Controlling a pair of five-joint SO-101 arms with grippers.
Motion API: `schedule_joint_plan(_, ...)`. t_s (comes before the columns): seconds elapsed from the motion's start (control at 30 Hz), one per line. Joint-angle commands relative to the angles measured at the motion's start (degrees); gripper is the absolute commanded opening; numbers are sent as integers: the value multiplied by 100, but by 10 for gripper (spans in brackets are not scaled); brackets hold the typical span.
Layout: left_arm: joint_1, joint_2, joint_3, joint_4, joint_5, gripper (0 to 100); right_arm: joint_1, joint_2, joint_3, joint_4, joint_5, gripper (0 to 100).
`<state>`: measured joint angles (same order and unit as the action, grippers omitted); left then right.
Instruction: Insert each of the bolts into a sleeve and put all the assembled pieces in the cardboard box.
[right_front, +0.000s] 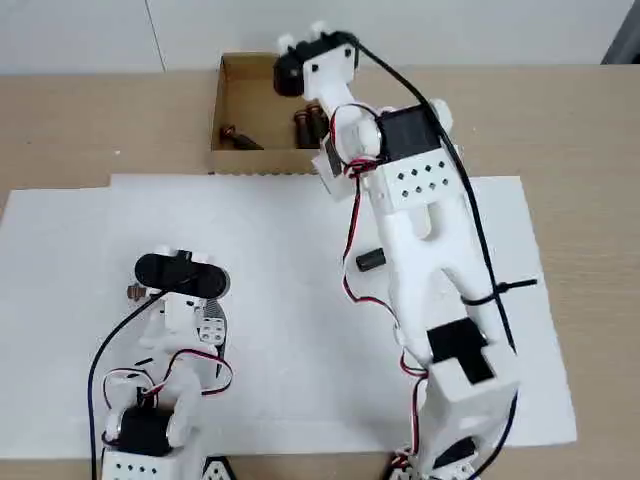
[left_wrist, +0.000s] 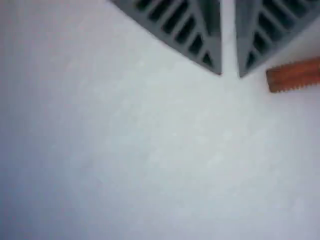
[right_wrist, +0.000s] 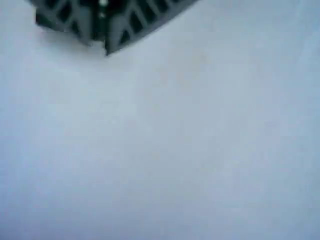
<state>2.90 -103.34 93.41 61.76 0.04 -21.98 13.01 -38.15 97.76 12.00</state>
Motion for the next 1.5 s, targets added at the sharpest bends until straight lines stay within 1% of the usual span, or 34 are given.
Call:
schedule_joint_plan(0.0, -18, -35, -13, -123, -9, 6, 13, -593, 730, 101, 0, 3)
schedule_joint_plan(0.07, -18, -35, -13, -123, -9, 6, 22, -699, 1169, 92, 220, 3)
schedule_joint_plan(0.2, -18, -35, -13, -123, -9, 6, 259, -708, 1758, 66, 1257, 3)
schedule_joint_plan(0.23, -18, -35, -13, -123, -9, 6, 356, -708, 1829, 66, 1574, 3)
schedule_joint_plan(0.4, -18, -35, -13, -123, -9, 6, 804, -681, 1899, 48, 3657, 4)
schedule_joint_plan(0.53, -18, -35, -13, -123, -9, 6, 980, -514, 1899, 48, 4396, 4)
schedule_joint_plan(0.67, -18, -35, -13, -123, -9, 6, 954, -435, 1899, 57, 5037, 6)
schedule_joint_plan(0.73, -18, -35, -13, -123, -9, 6, 884, -426, 1908, 66, 5327, 32)
schedule_joint_plan(0.87, -18, -35, -13, -123, -9, 6, 760, -453, 2119, 75, 5723, 147)
schedule_joint_plan(0.93, -18, -35, -13, -123, -9, 6, 708, -453, 2277, 75, 5952, 180)
schedule_joint_plan(1.17, -18, -35, -13, -123, -9, 6, 462, -435, 3051, 40, 6505, 180)
schedule_joint_plan(1.47, -18, -35, -4, -123, -9, 6, 470, -374, 3938, -1051, 6822, 181)
